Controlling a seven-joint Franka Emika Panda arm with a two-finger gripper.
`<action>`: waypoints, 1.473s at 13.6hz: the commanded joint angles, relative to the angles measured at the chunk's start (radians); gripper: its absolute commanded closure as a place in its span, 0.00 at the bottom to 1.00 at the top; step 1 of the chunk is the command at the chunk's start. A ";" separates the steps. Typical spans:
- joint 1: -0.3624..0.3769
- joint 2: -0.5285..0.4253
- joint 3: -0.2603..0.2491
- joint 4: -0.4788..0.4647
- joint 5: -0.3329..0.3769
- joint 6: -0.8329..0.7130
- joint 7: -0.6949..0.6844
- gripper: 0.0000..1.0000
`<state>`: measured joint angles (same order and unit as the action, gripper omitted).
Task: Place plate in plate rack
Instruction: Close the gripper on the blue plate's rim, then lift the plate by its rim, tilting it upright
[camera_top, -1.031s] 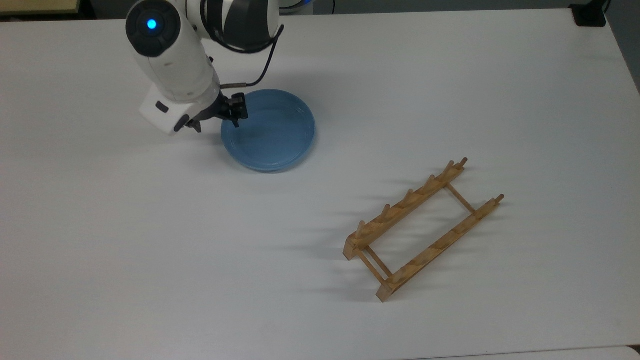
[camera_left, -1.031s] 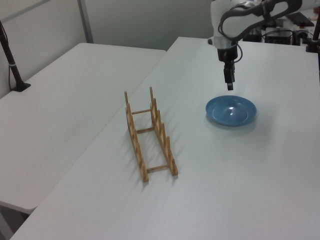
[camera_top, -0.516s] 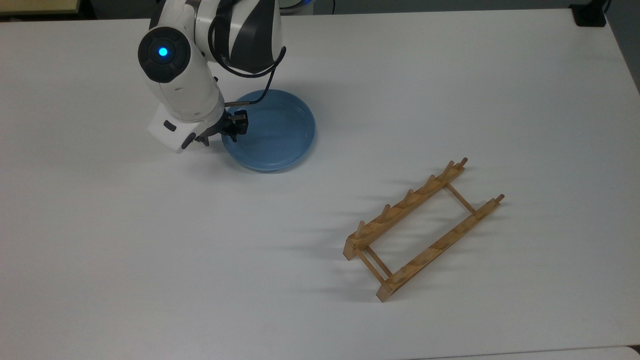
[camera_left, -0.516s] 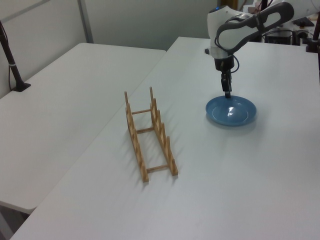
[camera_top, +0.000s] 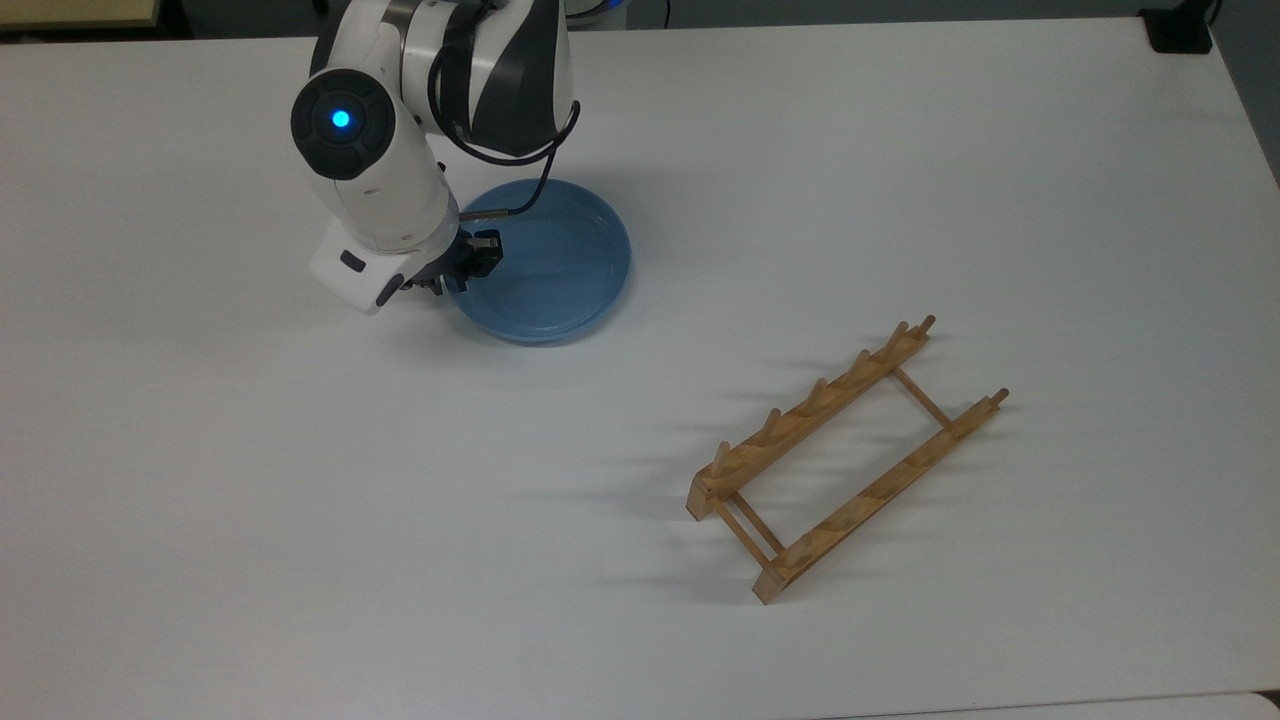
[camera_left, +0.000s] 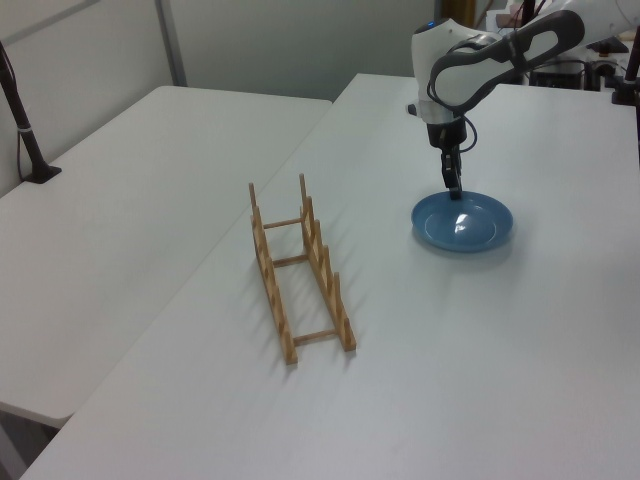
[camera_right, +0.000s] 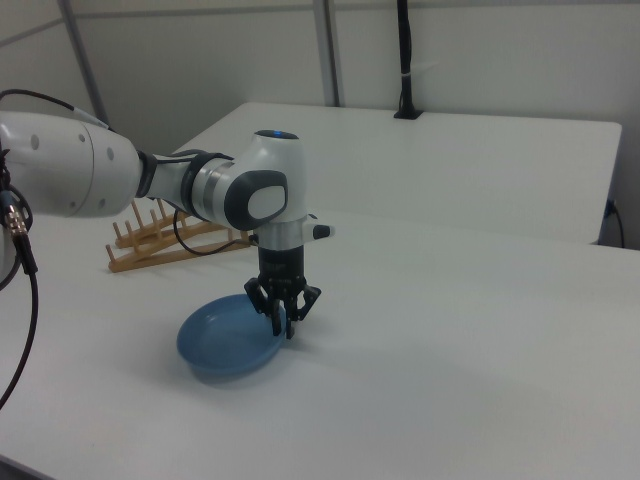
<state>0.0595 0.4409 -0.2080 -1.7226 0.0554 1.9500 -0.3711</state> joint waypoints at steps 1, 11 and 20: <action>0.011 -0.004 -0.005 -0.015 0.003 0.032 -0.019 0.82; 0.013 -0.040 -0.005 0.006 0.004 0.027 -0.035 1.00; 0.101 -0.168 -0.045 0.225 -0.055 0.033 0.108 1.00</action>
<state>0.0738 0.2892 -0.2106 -1.5483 0.0513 1.9603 -0.3726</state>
